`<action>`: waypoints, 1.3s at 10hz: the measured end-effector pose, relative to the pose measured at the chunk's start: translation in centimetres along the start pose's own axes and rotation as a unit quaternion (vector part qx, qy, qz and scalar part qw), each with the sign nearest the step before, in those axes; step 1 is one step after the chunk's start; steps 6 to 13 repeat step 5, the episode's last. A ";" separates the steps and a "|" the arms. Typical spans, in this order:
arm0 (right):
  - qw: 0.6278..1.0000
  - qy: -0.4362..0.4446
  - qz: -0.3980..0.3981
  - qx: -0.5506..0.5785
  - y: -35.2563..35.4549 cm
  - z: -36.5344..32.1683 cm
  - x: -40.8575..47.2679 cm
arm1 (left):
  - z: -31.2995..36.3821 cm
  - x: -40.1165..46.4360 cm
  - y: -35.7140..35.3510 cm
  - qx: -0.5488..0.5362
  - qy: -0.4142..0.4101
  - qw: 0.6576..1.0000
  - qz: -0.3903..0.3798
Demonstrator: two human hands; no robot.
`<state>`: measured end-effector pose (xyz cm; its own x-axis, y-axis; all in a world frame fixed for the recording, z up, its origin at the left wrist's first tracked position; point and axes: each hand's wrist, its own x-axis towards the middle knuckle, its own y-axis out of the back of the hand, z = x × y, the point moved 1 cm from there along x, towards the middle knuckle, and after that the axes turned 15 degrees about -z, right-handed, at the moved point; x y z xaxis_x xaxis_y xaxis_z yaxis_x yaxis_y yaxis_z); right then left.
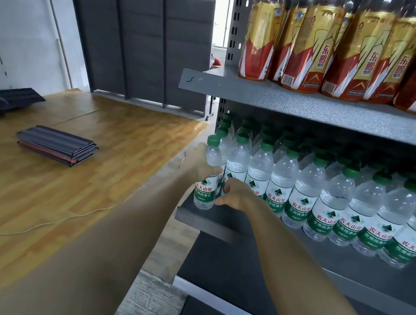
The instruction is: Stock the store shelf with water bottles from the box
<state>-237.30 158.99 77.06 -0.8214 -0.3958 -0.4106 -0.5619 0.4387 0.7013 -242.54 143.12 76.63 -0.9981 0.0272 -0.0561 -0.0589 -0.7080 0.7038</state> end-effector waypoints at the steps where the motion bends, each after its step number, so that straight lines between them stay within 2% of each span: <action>1: 1.000 0.011 -0.006 -0.009 -0.2 -0.2 -0.3 | -0.1 -0.6 0.0 -0.010 -0.008 1.000 -0.003; 2: 0.999 0.031 0.000 -0.009 -0.6 -0.7 -1.4 | -0.6 -1.6 0.5 -0.024 -0.001 0.999 -0.032; 3: 0.999 0.026 0.019 -0.017 -1.4 -0.8 -2.0 | -1.7 -2.9 1.4 0.095 0.005 0.994 -0.054; 5: 0.997 -0.020 0.055 -0.044 -3.3 -2.8 -4.6 | -3.7 -5.4 2.3 0.241 -0.030 0.961 -0.132; 13: 0.997 -0.020 0.055 -0.044 -3.3 -2.8 -4.6 | -3.7 -5.4 2.3 0.241 -0.030 0.961 -0.132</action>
